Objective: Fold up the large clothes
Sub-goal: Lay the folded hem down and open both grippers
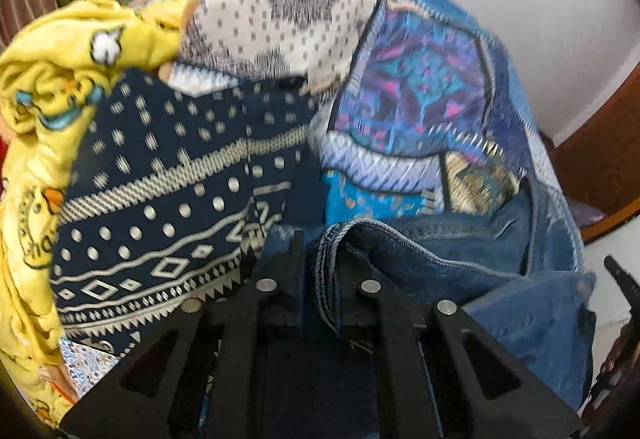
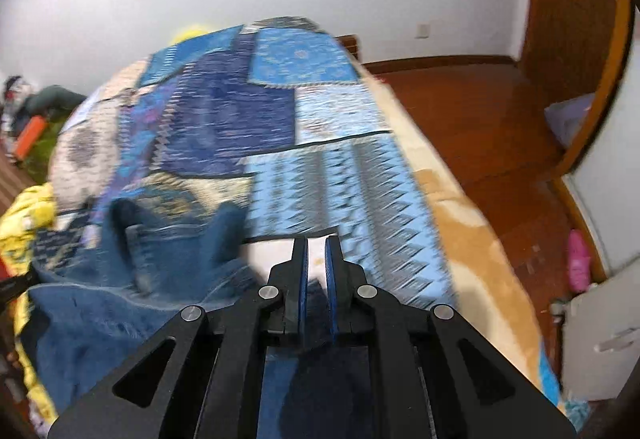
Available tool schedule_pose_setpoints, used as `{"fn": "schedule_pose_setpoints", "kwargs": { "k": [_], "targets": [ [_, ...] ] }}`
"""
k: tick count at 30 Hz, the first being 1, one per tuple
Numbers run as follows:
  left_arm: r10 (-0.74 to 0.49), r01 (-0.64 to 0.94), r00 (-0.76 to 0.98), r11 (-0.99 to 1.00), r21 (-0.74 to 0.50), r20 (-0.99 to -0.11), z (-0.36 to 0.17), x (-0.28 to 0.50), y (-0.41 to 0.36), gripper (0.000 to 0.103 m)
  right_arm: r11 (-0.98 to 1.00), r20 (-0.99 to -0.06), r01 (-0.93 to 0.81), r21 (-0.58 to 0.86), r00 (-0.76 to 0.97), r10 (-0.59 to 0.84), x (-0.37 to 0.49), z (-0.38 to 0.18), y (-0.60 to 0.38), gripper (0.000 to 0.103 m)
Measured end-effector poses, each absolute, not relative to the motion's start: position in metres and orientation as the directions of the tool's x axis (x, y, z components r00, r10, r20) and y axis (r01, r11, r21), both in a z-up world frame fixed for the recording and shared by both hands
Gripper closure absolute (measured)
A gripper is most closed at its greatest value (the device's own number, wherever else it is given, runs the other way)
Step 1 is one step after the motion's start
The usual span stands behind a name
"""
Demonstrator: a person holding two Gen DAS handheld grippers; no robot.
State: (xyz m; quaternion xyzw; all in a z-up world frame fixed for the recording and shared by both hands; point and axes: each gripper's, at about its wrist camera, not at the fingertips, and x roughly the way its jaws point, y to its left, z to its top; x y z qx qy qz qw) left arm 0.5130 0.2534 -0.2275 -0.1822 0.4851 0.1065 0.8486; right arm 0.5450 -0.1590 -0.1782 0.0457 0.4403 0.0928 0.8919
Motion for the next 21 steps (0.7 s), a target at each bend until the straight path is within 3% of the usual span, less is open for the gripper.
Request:
{"fn": "schedule_pose_setpoints", "kwargs": {
  "k": [4, 7, 8, 9, 12, 14, 19, 21],
  "targets": [
    [0.004, -0.33, 0.495, 0.926, -0.184, -0.869, -0.216, 0.513, 0.249, 0.091, 0.955, -0.776, -0.116, 0.271, 0.56, 0.288, 0.546, -0.174, -0.176, 0.095],
    [-0.013, -0.297, 0.515, 0.935, -0.193, -0.857, -0.191, 0.512, 0.246, 0.082, 0.952, -0.766, -0.157, 0.262, 0.567, 0.304, 0.534, -0.162, -0.171, 0.095],
    [-0.02, -0.291, 0.525, 0.935, -0.201, -0.851, -0.185, 0.511, 0.246, 0.074, 0.952, -0.762, -0.18, 0.247, 0.571, 0.306, 0.529, -0.158, -0.166, 0.093],
    [-0.031, -0.28, 0.556, 0.934, -0.222, -0.831, -0.171, 0.508, 0.246, 0.06, 0.949, -0.757, -0.215, 0.232, 0.573, 0.315, 0.521, -0.153, -0.159, 0.092],
    [0.001, -0.284, 0.654, 0.927, -0.244, -0.756, -0.136, 0.494, 0.248, 0.026, 0.932, -0.751, -0.297, 0.206, 0.563, 0.345, 0.504, -0.144, -0.139, 0.076],
    [0.039, -0.286, 0.68, 0.933, -0.217, -0.732, -0.121, 0.488, 0.246, 0.017, 0.919, -0.745, -0.351, 0.18, 0.561, 0.36, 0.49, -0.14, -0.122, 0.057],
    [0.029, -0.223, 0.641, 0.963, -0.149, -0.767, -0.127, 0.474, 0.235, 0.015, 0.882, -0.736, -0.448, 0.146, 0.547, 0.399, 0.462, -0.139, -0.082, 0.027],
    [0.01, -0.191, 0.617, 0.972, -0.137, -0.787, -0.139, 0.467, 0.23, 0.015, 0.865, -0.743, -0.478, 0.153, 0.522, 0.42, 0.453, -0.145, -0.066, 0.022]
  ]
}}
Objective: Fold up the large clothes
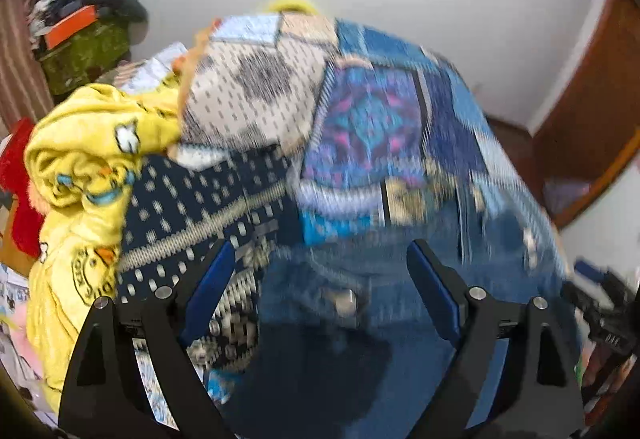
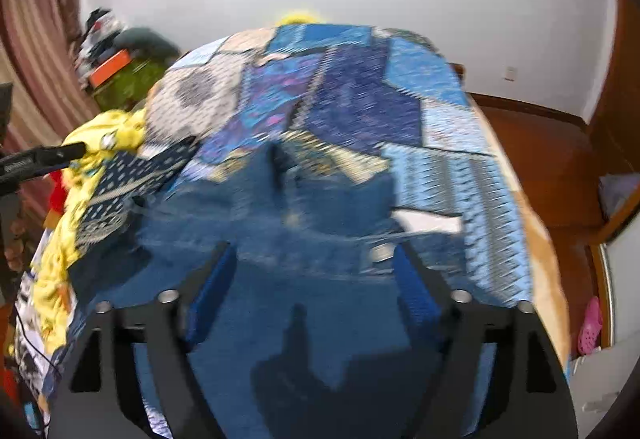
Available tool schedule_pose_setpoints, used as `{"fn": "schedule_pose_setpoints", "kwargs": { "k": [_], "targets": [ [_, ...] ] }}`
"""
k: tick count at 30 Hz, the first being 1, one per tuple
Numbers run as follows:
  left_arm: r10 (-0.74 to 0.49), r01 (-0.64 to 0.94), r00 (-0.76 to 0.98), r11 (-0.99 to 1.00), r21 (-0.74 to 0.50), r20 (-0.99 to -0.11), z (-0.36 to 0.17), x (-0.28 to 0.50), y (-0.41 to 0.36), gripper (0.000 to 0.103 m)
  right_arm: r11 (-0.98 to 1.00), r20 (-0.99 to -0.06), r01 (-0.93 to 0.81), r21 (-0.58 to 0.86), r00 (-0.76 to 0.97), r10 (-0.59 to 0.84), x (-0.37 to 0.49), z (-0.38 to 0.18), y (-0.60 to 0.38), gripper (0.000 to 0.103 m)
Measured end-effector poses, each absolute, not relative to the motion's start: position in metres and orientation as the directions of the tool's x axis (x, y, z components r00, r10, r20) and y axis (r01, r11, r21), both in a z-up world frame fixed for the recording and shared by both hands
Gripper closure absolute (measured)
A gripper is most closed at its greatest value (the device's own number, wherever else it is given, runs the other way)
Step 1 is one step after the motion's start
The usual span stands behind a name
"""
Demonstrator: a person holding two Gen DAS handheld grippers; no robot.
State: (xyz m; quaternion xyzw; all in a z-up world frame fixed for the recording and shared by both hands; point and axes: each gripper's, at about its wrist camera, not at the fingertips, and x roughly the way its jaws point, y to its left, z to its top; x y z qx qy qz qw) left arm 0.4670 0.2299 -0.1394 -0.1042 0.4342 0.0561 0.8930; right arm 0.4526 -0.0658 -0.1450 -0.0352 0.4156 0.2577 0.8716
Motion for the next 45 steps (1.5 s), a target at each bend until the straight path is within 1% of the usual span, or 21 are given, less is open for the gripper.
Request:
{"fn": "schedule_pose_setpoints", "kwargs": {
  "k": [2, 6, 9, 11, 13, 14, 17, 19, 22, 24, 27, 30, 31, 33, 34, 37, 39, 45],
  "targets": [
    [-0.013, -0.142, 0.573, 0.983, -0.115, -0.819, -0.16, 0.459, 0.218, 0.015, 0.853, -0.757, -0.495, 0.168, 0.489, 0.433, 0.449, -0.155, -0.053, 0.02],
    [-0.024, -0.055, 0.492, 0.997, -0.059, -0.87, -0.197, 0.445, 0.192, 0.015, 0.833, -0.818, -0.522, 0.185, 0.387, 0.425, 0.44, -0.186, -0.024, 0.02],
    [-0.063, -0.003, 0.429, 0.997, -0.071, -0.901, -0.229, 0.431, 0.178, 0.015, 0.824, -0.856, -0.541, 0.17, 0.334, 0.396, 0.43, -0.205, -0.013, 0.02],
    [-0.053, 0.004, 0.42, 0.998, -0.057, -0.906, -0.241, 0.422, 0.174, 0.015, 0.816, -0.877, -0.559, 0.147, 0.308, 0.369, 0.423, -0.217, -0.011, 0.02],
    [-0.047, 0.008, 0.444, 0.999, -0.048, -0.895, -0.244, 0.411, 0.175, 0.012, 0.806, -0.878, -0.579, 0.125, 0.313, 0.361, 0.414, -0.222, -0.018, 0.019],
    [-0.038, 0.0, 0.458, 0.999, -0.043, -0.888, -0.244, 0.405, 0.177, 0.01, 0.804, -0.876, -0.582, 0.125, 0.315, 0.365, 0.41, -0.22, -0.022, 0.017],
    [-0.002, -0.018, 0.479, 1.0, -0.012, -0.878, -0.241, 0.388, 0.184, 0.01, 0.826, -0.874, -0.553, 0.11, 0.342, 0.345, 0.403, -0.216, -0.049, 0.014],
    [0.01, -0.032, 0.493, 0.999, -0.007, -0.87, -0.239, 0.375, 0.187, 0.01, 0.846, -0.874, -0.522, 0.112, 0.354, 0.334, 0.401, -0.214, -0.067, 0.014],
    [-0.001, -0.054, 0.512, 0.998, -0.034, -0.859, -0.236, 0.362, 0.194, 0.008, 0.88, -0.874, -0.466, 0.093, 0.385, 0.297, 0.396, -0.211, -0.099, 0.014],
    [0.013, -0.086, 0.518, 0.996, -0.037, -0.856, -0.233, 0.353, 0.199, 0.008, 0.899, -0.868, -0.426, 0.098, 0.406, 0.286, 0.389, -0.208, -0.122, 0.014],
    [0.073, -0.149, 0.521, 0.989, -0.006, -0.851, -0.232, 0.339, 0.209, 0.008, 0.917, -0.859, -0.382, 0.114, 0.426, 0.285, 0.378, -0.203, -0.147, 0.014],
    [0.11, -0.237, 0.488, 0.971, -0.01, -0.866, -0.238, 0.323, 0.229, 0.008, 0.909, -0.846, -0.385, 0.16, 0.422, 0.328, 0.366, -0.198, -0.164, 0.014],
    [0.116, -0.269, 0.475, 0.963, -0.018, -0.873, -0.241, 0.318, 0.237, 0.008, 0.917, -0.849, -0.373, 0.139, 0.432, 0.305, 0.364, -0.198, -0.165, 0.014],
    [0.121, -0.324, 0.455, 0.945, -0.038, -0.882, -0.244, 0.306, 0.251, 0.008, 0.947, -0.87, -0.32, 0.03, 0.459, 0.183, 0.358, -0.2, -0.169, 0.013],
    [0.115, -0.349, 0.455, 0.936, -0.058, -0.883, -0.243, 0.298, 0.259, 0.008, 0.95, -0.874, -0.312, 0.011, 0.458, 0.161, 0.358, -0.201, -0.172, 0.014],
    [0.09, -0.373, 0.474, 0.922, -0.107, -0.876, -0.238, 0.283, 0.269, 0.008, 0.955, -0.878, -0.293, 0.033, 0.447, 0.168, 0.352, -0.202, -0.182, 0.014],
    [0.053, -0.373, 0.497, 0.914, -0.158, -0.866, -0.231, 0.275, 0.271, 0.008, 0.959, -0.877, -0.282, 0.022, 0.456, 0.154, 0.349, -0.199, -0.186, 0.014],
    [-0.151, -0.332, 0.578, 0.854, -0.4, -0.802, -0.224, 0.282, 0.262, 0.008, 0.958, -0.835, -0.283, 0.042, 0.517, 0.189, 0.347, -0.17, -0.179, 0.013]
  ]
}}
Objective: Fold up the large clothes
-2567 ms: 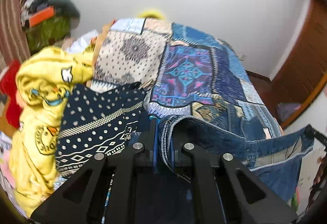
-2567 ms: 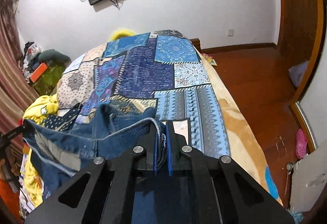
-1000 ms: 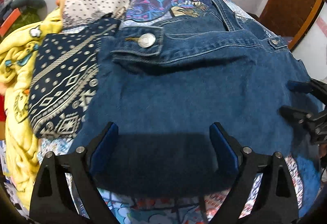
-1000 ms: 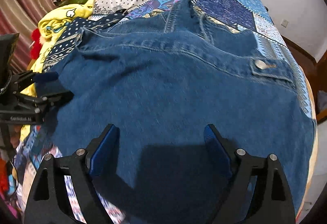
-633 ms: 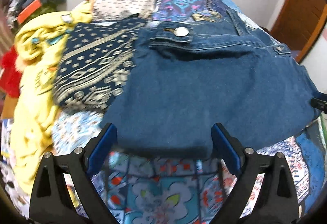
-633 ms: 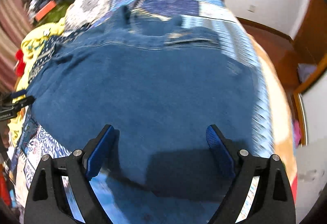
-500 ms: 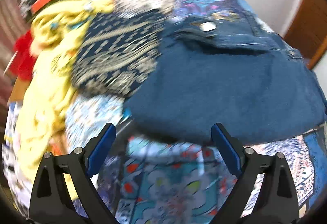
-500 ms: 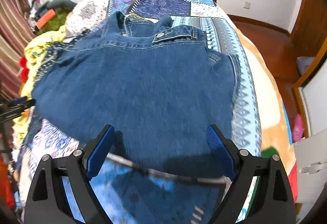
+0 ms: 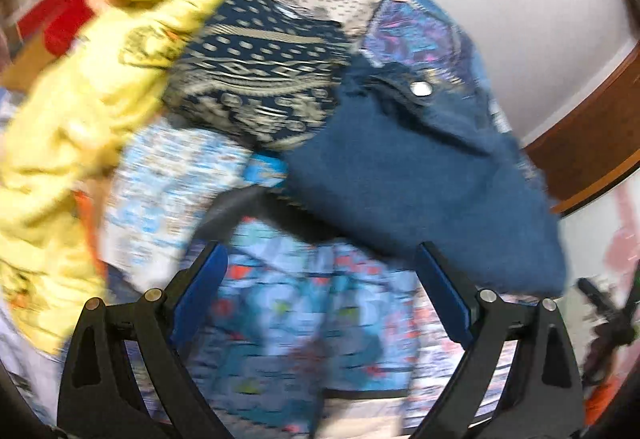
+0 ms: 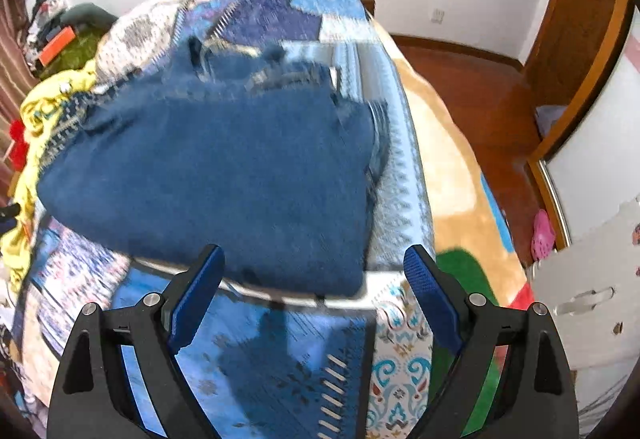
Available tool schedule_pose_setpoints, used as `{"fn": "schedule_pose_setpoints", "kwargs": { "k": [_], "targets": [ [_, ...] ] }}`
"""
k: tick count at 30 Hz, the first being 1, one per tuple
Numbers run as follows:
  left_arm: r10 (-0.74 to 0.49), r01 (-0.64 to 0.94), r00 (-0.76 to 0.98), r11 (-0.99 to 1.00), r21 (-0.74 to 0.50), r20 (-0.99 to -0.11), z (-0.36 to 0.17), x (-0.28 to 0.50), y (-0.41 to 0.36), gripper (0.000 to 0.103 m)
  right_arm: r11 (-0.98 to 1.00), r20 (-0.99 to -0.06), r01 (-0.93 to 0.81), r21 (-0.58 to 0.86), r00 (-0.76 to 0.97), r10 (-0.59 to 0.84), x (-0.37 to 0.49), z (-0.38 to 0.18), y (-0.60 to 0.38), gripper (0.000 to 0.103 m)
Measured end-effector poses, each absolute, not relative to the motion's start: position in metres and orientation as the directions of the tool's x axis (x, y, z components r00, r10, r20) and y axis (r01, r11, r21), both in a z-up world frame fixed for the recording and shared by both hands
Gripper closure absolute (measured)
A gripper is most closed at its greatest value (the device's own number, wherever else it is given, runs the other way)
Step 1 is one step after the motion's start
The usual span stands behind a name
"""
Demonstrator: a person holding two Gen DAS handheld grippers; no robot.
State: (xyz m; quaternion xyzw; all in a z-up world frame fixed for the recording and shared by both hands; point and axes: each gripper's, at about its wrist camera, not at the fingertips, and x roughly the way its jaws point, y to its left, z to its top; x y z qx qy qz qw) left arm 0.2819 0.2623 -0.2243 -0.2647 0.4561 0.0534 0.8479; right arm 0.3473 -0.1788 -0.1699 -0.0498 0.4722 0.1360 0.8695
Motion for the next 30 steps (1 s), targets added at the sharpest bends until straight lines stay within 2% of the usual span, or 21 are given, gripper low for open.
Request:
{"fn": "schedule_pose_setpoints", "kwargs": {
  "k": [6, 10, 14, 21, 23, 25, 28, 30],
  "targets": [
    [-0.382, -0.295, 0.587, 0.72, -0.628, -0.714, -0.247, 0.307, 0.244, 0.008, 0.941, -0.793, -0.326, 0.093, 0.547, 0.268, 0.353, -0.155, -0.15, 0.013],
    [-0.444, -0.319, 0.6, 0.629, -0.709, -0.665, -0.268, 0.321, 0.244, 0.008, 0.925, -0.799, -0.358, 0.125, 0.517, 0.308, 0.359, -0.165, -0.128, 0.013],
    [-0.502, -0.327, 0.636, 0.512, -0.794, -0.586, -0.29, 0.335, 0.257, 0.014, 0.914, -0.819, -0.385, 0.131, 0.477, 0.319, 0.366, -0.182, -0.108, 0.013],
    [-0.537, -0.331, 0.7, 0.339, -0.88, -0.47, -0.32, 0.357, 0.278, 0.046, 0.909, -0.849, -0.39, 0.147, 0.422, 0.318, 0.369, -0.202, -0.098, 0.013],
    [-0.522, -0.338, 0.716, 0.322, -0.884, -0.464, -0.325, 0.363, 0.28, 0.051, 0.91, -0.851, -0.389, 0.144, 0.421, 0.315, 0.369, -0.203, -0.097, 0.013],
    [-0.515, -0.333, 0.738, 0.283, -0.899, -0.436, -0.33, 0.367, 0.282, 0.052, 0.911, -0.853, -0.39, 0.136, 0.421, 0.307, 0.369, -0.202, -0.096, 0.013],
    [-0.503, -0.342, 0.757, 0.238, -0.909, -0.417, -0.332, 0.368, 0.287, 0.061, 0.913, -0.857, -0.385, 0.134, 0.417, 0.302, 0.368, -0.199, -0.095, 0.013],
    [-0.484, -0.339, 0.762, 0.268, -0.902, -0.43, -0.322, 0.364, 0.287, 0.072, 0.913, -0.857, -0.387, 0.131, 0.419, 0.301, 0.366, -0.194, -0.095, 0.013]
  ]
}}
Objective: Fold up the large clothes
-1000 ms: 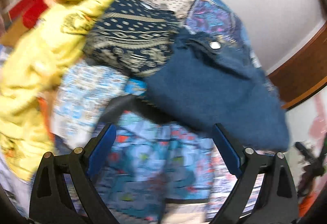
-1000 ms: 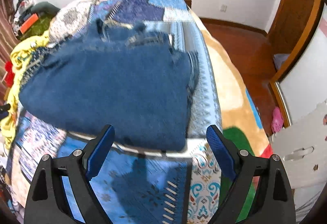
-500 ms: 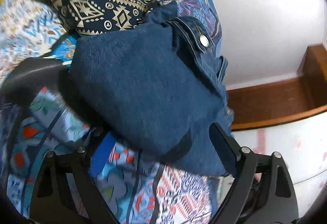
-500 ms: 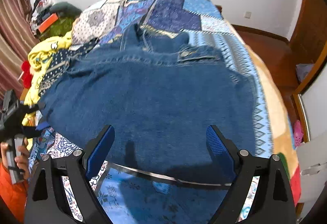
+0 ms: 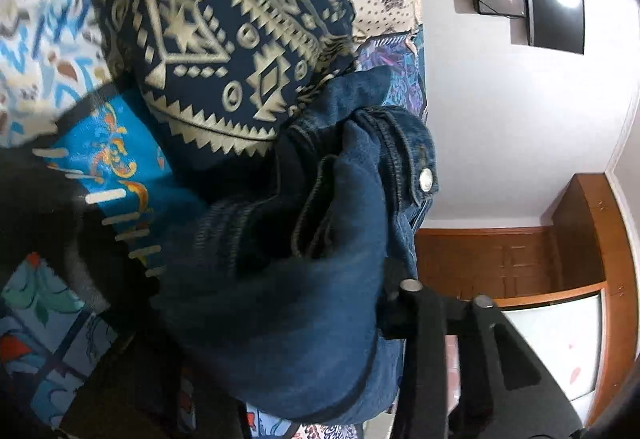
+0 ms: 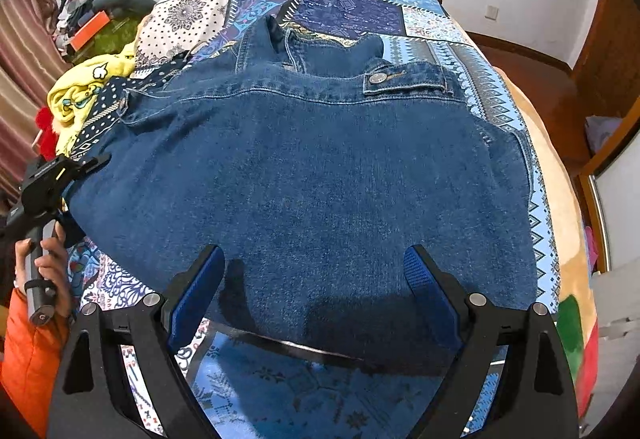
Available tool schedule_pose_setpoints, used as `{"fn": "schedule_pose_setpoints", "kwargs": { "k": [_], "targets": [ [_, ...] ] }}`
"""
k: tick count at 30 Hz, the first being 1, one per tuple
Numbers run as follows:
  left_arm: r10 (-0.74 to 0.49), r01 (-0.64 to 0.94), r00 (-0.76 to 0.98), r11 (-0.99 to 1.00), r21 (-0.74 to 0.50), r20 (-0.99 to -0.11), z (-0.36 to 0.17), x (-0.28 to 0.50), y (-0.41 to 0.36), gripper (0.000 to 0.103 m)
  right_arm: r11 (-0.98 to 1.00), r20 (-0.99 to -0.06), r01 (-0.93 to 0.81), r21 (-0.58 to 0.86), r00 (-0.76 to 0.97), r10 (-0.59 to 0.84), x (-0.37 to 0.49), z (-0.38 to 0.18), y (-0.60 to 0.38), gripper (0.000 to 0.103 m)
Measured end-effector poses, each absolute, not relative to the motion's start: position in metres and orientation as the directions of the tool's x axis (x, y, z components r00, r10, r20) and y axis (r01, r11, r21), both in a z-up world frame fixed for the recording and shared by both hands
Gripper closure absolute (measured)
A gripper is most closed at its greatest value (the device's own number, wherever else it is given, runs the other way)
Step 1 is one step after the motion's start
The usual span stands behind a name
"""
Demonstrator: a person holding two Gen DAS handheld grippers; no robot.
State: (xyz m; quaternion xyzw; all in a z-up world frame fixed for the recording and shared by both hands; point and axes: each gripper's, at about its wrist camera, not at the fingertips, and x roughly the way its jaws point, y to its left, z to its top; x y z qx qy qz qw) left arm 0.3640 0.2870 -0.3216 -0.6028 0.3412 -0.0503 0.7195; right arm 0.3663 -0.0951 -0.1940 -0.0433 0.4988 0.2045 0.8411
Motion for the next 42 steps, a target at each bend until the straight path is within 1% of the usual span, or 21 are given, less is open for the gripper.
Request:
{"fn": "schedule_pose_setpoints", "kwargs": {
  "k": [4, 9, 14, 15, 17, 20, 25, 28, 32, 34, 37, 42],
  "targets": [
    [-0.446, -0.272, 0.789, 0.363, -0.891, -0.422, -0.276, 0.357, 0.282, 0.079, 0.908, -0.85, -0.408, 0.101, 0.438, 0.292, 0.363, -0.182, -0.089, 0.013],
    [-0.367, -0.184, 0.813, 0.574, -0.798, -0.452, -0.2, 0.348, 0.262, 0.081, 0.893, -0.833, -0.441, 0.088, 0.459, 0.308, 0.36, -0.165, -0.071, 0.013],
    [-0.284, -0.131, 0.866, 0.665, -0.735, -0.412, -0.145, 0.32, 0.26, 0.082, 0.853, -0.816, -0.51, 0.11, 0.444, 0.371, 0.354, -0.157, -0.03, 0.013],
    [-0.263, -0.128, 0.873, 0.69, -0.712, -0.412, -0.135, 0.316, 0.259, 0.082, 0.837, -0.811, -0.533, 0.12, 0.433, 0.392, 0.35, -0.157, -0.019, 0.013],
    [-0.184, -0.133, 0.886, 0.778, -0.614, -0.425, -0.112, 0.307, 0.25, 0.082, 0.812, -0.807, -0.57, 0.125, 0.417, 0.417, 0.346, -0.159, 0.001, 0.013],
    [-0.113, -0.144, 0.884, 0.857, -0.494, -0.454, -0.094, 0.298, 0.232, 0.082, 0.771, -0.813, -0.624, 0.124, 0.382, 0.44, 0.341, -0.169, 0.032, 0.013],
    [-0.083, -0.155, 0.859, 0.898, -0.412, -0.504, -0.099, 0.304, 0.21, 0.082, 0.747, -0.867, -0.648, 0.147, 0.279, 0.413, 0.351, -0.21, 0.068, 0.013],
    [-0.081, -0.161, 0.848, 0.902, -0.4, -0.523, -0.108, 0.314, 0.201, 0.082, 0.757, -0.886, -0.621, 0.204, 0.212, 0.413, 0.364, -0.234, 0.067, 0.008],
    [-0.097, -0.136, 0.848, 0.911, -0.39, -0.521, -0.105, 0.324, 0.183, 0.082, 0.735, -0.891, -0.651, 0.188, 0.202, 0.407, 0.363, -0.231, 0.059, 0.008],
    [-0.113, -0.115, 0.845, 0.916, -0.383, -0.523, -0.098, 0.331, 0.169, 0.082, 0.733, -0.878, -0.646, 0.213, 0.202, 0.433, 0.36, -0.221, 0.043, 0.008],
    [-0.151, -0.059, 0.843, 0.928, -0.367, -0.517, -0.09, 0.342, 0.138, 0.082, 0.765, -0.843, -0.59, 0.26, 0.247, 0.477, 0.357, -0.204, 0.0, 0.008],
    [-0.225, 0.064, 0.81, 0.952, -0.299, -0.542, -0.092, 0.367, 0.067, 0.082, 0.889, -0.798, -0.427, 0.166, 0.471, 0.376, 0.336, -0.17, -0.094, 0.006]
  ]
}}
